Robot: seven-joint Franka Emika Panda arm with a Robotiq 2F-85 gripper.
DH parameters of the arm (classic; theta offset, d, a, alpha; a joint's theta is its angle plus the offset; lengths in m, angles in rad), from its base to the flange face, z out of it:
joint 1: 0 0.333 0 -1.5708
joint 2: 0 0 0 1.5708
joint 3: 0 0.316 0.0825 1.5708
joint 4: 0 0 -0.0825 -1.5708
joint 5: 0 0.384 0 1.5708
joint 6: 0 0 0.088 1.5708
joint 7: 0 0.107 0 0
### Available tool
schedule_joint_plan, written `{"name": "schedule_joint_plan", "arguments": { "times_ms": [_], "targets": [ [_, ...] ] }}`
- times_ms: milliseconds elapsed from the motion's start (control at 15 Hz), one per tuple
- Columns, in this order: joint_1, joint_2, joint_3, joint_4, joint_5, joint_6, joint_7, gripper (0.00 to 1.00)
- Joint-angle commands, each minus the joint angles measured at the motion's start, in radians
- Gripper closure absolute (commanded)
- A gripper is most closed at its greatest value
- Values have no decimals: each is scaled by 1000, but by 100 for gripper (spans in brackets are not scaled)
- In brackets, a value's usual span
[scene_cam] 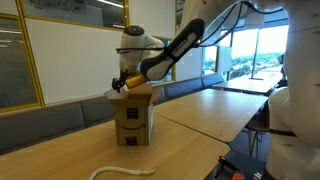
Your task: Pick up the toy and rope from the table and put them in the box.
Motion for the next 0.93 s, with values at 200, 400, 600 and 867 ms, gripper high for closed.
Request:
{"name": "schedule_joint_plan", "arguments": {
  "times_ms": [200,400,600,867],
  "targets": [
    [-65,-233,226,-310,296,51,-175,0],
    [119,-252,122,-399,546,65,-355,0],
    [194,-255,99,-427,797,15,-573,0],
    [249,-196,49,-409,1028,-62,-834,0]
  ]
}}
